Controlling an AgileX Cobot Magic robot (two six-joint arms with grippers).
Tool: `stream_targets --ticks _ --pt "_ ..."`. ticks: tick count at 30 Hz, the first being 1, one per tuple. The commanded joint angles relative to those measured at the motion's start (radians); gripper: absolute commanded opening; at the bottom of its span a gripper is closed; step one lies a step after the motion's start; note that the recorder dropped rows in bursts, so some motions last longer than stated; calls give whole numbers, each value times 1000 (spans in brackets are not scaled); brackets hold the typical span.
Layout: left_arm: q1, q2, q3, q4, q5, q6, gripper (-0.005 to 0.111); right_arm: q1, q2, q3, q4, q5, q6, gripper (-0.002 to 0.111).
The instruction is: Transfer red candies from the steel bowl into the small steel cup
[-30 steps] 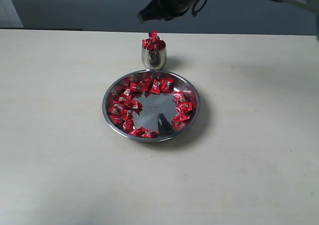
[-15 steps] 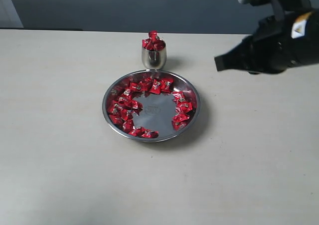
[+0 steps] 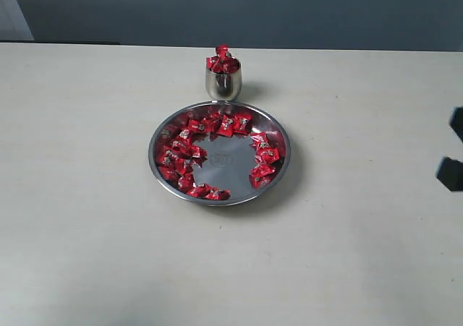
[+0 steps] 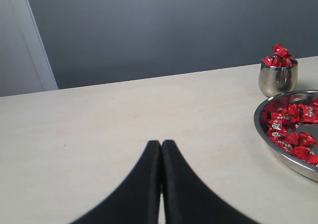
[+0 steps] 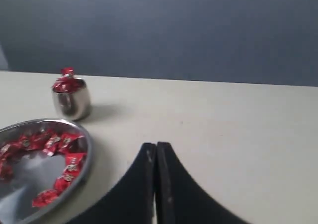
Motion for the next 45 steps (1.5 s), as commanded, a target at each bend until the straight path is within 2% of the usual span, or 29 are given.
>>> stream_targets --ticks 1,7,11,16,45 --pt "-6 -5 2 3 -6 -4 0 -108 -263 108 -19 165 -7 -1" --pt "-6 -5 2 3 -6 -4 0 -220 -493 132 -49 441 -7 -1" --pt "-6 -5 2 3 -6 -4 0 -292 -613 160 -44 477 -7 -1" --pt "-6 -5 2 3 -6 -4 0 -348 -624 183 -26 485 -1 -1" --pt "-6 -5 2 3 -6 -4 0 -348 -624 183 16 487 1 -1"
